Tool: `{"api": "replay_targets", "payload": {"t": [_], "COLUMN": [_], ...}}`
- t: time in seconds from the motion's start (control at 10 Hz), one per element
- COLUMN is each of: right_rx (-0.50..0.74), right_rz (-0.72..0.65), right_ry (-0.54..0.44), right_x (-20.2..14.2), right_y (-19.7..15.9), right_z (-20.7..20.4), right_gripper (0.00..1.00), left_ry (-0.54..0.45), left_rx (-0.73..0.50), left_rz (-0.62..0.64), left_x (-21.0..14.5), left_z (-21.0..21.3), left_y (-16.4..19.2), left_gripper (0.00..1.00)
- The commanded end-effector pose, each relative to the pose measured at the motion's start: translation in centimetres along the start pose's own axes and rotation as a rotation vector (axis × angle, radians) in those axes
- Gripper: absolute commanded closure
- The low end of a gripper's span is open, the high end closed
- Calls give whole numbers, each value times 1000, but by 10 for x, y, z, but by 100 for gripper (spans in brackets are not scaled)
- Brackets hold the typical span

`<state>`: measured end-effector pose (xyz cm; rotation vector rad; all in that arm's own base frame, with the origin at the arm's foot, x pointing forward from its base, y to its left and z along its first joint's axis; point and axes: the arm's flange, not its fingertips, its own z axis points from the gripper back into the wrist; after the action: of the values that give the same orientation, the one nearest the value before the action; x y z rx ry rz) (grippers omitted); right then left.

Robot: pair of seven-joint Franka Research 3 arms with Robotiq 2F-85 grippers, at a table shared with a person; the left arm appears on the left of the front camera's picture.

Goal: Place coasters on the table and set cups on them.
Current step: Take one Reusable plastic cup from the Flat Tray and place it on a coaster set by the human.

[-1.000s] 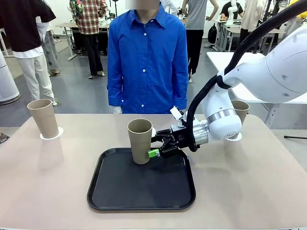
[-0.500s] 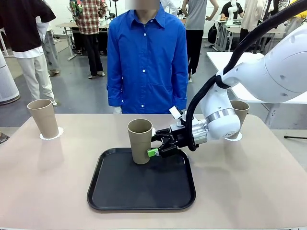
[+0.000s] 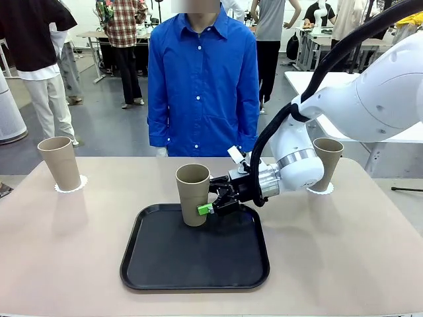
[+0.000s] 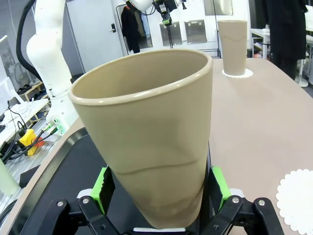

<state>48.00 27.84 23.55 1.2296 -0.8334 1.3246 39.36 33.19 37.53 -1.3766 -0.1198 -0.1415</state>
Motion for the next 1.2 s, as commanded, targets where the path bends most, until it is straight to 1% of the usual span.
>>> {"api": "replay_targets", "payload": {"t": [0.0, 0.5, 0.7, 0.8, 0.9, 1.0, 1.1], "right_rx": [8, 42, 69, 95, 80, 81, 85], "right_rz": [0, -9, 9, 38, 31, 38, 46], "right_ry": [6, 29, 31, 32, 21, 25, 21], "right_x": [-1, -2, -4, -6, -6, -3, 1], "right_y": [-8, -18, -19, -17, -16, -14, -10], "right_z": [-12, -31, -34, -34, -31, -30, -28], "right_gripper": [0, 0, 0, 57, 57, 100, 59], "left_ry": [-4, -4, -4, -4, -4, -4, -4], "left_rx": [1, 1, 1, 1, 1, 1, 1], "left_rz": [-1, -1, -1, -1, -1, -1, -1], "left_x": [-2, -2, -2, -2, -2, -2, -2], "left_z": [0, 0, 0, 0, 0, 0, 0], "left_y": [-2, -2, -2, -2, -2, -2, -2], "left_gripper": [0, 0, 0, 0, 0, 0, 0]}}
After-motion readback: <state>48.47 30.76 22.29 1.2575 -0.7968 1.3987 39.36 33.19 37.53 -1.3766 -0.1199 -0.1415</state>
